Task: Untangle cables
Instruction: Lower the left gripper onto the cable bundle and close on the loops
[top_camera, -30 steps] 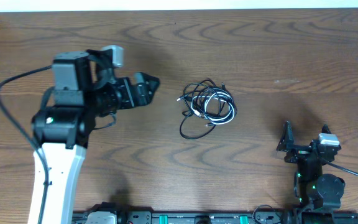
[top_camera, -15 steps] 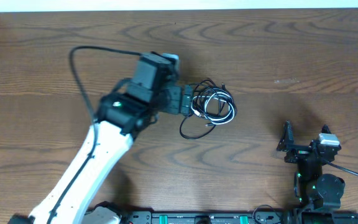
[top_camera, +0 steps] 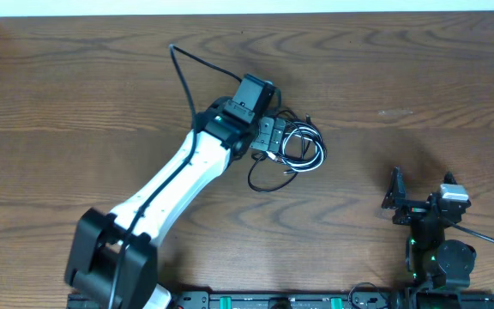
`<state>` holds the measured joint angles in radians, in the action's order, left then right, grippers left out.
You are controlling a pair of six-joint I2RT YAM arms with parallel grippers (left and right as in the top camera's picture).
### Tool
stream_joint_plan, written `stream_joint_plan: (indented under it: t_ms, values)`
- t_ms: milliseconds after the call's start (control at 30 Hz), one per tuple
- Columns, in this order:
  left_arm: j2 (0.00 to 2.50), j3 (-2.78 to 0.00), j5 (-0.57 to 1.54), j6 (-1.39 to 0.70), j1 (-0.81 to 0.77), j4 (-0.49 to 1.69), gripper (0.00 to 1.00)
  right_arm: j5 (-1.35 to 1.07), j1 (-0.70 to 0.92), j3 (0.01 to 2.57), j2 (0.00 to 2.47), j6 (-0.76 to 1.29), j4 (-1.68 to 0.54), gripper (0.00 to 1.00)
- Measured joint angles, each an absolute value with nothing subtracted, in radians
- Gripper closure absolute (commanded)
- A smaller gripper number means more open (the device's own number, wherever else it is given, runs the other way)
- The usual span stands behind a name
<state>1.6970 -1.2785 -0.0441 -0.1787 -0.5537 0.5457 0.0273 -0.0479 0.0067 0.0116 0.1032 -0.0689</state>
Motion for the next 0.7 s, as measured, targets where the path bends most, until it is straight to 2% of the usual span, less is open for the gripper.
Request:
stream_joint_plan:
  t_ms: [300,700]
  values:
    - [1.824,-1.279,-0.051,-0.169,-0.554,0.442,0.02,0.027,-0.048,0.007,0.012,0.103,-0.069,0.01]
    - [1.969,-1.279,-0.052,0.06,-0.554,0.261,0.02,0.027,-0.048,0.007,0.012,0.103,-0.069,0.01]
